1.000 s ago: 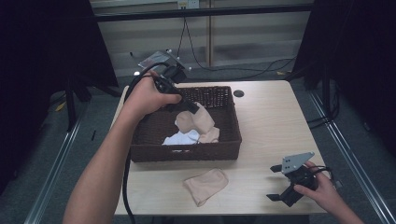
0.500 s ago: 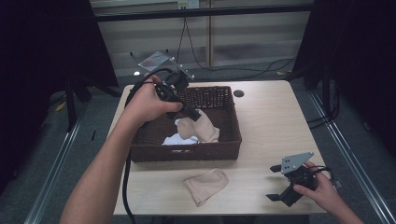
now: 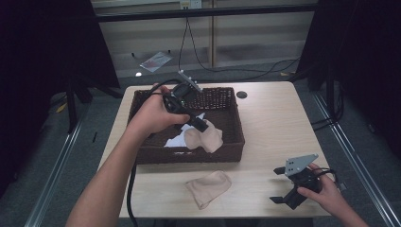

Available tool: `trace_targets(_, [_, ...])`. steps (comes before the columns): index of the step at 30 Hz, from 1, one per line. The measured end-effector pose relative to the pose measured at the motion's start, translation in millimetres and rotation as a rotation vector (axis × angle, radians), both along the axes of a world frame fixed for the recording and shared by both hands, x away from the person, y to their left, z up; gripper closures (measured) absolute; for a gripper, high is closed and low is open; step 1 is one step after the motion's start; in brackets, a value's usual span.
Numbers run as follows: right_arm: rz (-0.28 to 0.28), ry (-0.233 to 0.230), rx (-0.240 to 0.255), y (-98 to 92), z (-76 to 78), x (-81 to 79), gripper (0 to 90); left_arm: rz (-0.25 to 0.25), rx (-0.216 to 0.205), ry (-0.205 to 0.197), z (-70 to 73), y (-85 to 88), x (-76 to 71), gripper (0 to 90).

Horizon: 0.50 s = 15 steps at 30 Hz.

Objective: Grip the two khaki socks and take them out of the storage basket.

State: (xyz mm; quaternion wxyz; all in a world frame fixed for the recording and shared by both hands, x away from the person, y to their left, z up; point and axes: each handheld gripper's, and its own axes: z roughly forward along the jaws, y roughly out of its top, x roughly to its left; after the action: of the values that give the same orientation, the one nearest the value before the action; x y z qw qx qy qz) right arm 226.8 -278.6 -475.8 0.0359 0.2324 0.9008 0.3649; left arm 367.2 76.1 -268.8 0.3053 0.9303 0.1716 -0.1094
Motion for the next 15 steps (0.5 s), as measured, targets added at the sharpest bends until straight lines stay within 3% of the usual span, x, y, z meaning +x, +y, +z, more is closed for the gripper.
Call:
trace_targets(5, [0.001, -0.001, 0.0, 0.3, -0.1, -0.1, 1.0, -0.043, 0.001, 0.003, -5.7, -5.6, -6.3, 89.0])
trace_targets(6, [0.001, 0.001, 0.0, 0.6, 0.0, -0.3, 0.9, -0.028, -0.014, 0.007, -7.7, -7.2, -8.9, 88.9])
trace_targets(10, [0.001, 0.001, -0.001, 0.8, 0.3, -0.6, 1.0, -0.053, -0.014, 0.009, -13.5, -12.7, -15.7, 88.2])
trace_targets(11, [-0.001, 0.002, 0.0, 0.8, 0.4, -0.5, 1.0, -0.063, -0.018, 0.012, -14.8, -13.5, -16.0, 85.7])
trace_targets(14, [0.004, 0.0, -0.007, 0.1, -1.0, -1.2, 1.0, -0.037, -0.027, -0.001, -19.1, -14.3, -16.9, 61.0])
trace_targets(15, [0.004, 0.0, -0.007, 0.1, -1.0, -1.2, 1.0, -0.043, -0.012, -0.019, -20.0, -14.0, -16.1, 61.0])
